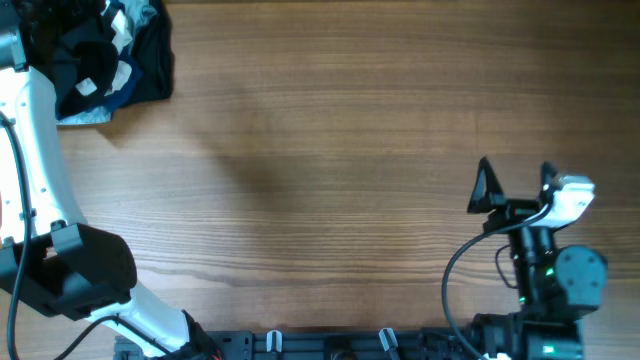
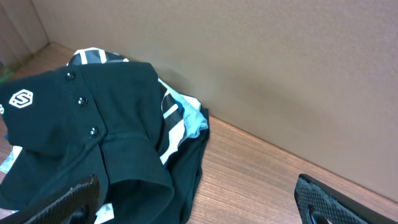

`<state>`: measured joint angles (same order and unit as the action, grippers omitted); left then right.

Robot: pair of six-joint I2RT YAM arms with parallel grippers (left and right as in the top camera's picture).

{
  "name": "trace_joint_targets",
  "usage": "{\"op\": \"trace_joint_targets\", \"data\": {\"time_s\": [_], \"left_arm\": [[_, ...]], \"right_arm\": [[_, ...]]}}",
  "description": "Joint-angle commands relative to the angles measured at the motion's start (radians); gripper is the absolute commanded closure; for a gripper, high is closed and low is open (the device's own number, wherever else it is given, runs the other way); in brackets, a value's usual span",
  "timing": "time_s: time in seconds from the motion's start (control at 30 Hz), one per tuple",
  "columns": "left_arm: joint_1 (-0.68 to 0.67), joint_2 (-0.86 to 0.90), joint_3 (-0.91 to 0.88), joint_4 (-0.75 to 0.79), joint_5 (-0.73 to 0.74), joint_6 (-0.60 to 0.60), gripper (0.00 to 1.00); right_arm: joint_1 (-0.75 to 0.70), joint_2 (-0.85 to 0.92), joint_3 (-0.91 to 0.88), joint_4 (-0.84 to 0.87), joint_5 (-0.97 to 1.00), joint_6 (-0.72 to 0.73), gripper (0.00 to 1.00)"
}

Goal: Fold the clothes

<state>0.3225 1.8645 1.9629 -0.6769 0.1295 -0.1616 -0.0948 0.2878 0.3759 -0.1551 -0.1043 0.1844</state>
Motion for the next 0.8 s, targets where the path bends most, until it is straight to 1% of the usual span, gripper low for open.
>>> {"op": "trace_joint_targets", "data": {"time_s": [0.0, 0.1, 0.17, 0.23, 0.37, 0.43, 0.77], "left_arm": [[0.005, 0.004, -0.005, 0.002, 0.008, -0.003, 0.00], [0.005, 0.004, -0.005, 0.002, 0.008, -0.003, 0.00], [0.005, 0.004, -0.005, 0.002, 0.008, -0.002, 0.00], [0.005, 0.004, -0.005, 0.002, 0.008, -0.003, 0.00], [0.005, 0.004, -0.005, 0.002, 0.008, -0.003, 0.00], [0.005, 0.004, -0.005, 0.002, 0.008, -0.003, 0.00], [0.005, 0.004, -0.005, 0.002, 0.008, -0.003, 0.00]], "right_arm": [[-0.002, -0.137, -0.145, 0.091, -0.015, 0.093, 0.00], [-0.002, -0.211, -0.222, 0.145, 0.008, 0.090, 0.00], [-0.002, -0.245, -0.250, 0.147, 0.018, 0.068, 0.00], [-0.002, -0.260, -0.262, 0.146, 0.021, 0.012, 0.00], [-0.002, -0.266, -0.280, 0.140, -0.020, -0.145, 0.00], [-0.002, -0.270, -0.294, 0.141, -0.027, -0.185, 0.00], [-0.002, -0.285, -0.371, 0.165, -0.030, -0.185, 0.00]]}}
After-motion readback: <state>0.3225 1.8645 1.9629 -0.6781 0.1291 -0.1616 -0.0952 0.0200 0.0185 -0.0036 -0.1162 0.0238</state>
